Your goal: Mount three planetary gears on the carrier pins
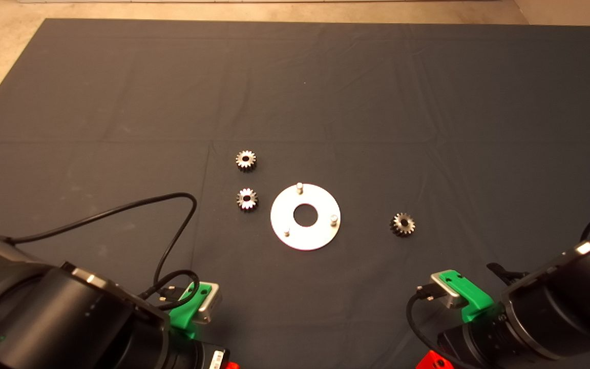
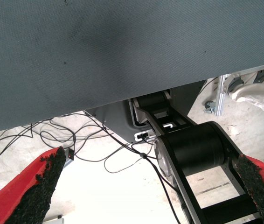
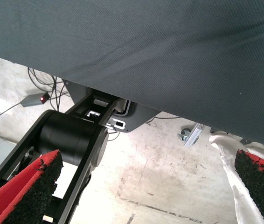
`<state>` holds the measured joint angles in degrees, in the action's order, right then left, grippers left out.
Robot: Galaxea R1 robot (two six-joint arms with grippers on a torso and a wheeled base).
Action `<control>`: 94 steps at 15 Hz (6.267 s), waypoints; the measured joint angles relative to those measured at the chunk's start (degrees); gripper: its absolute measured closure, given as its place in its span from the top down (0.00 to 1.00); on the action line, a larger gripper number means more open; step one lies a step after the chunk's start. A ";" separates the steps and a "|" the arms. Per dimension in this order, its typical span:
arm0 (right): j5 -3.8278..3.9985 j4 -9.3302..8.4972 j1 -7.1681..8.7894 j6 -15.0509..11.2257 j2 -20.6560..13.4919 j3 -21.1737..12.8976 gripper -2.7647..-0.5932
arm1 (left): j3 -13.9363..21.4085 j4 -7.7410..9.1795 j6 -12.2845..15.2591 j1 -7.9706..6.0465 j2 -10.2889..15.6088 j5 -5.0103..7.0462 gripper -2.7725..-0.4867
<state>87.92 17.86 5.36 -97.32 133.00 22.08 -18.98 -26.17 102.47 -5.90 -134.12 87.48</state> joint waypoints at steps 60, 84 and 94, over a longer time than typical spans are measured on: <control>-0.07 -0.06 2.21 4.53 1.12 0.00 0.99 | -32.50 -8.13 -48.46 -11.92 -5.90 -5.07 0.95; -0.05 -0.06 2.12 7.07 -1.24 0.00 0.99 | -38.05 -14.70 -47.48 -8.25 -8.48 -14.02 0.95; -0.05 -0.06 2.10 7.11 -1.41 0.00 0.99 | -38.90 -17.83 -48.06 -6.66 -7.85 -15.17 0.78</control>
<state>87.87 17.80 7.46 -90.21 131.59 22.08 -57.88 -44.01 54.41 -12.56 -141.97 72.31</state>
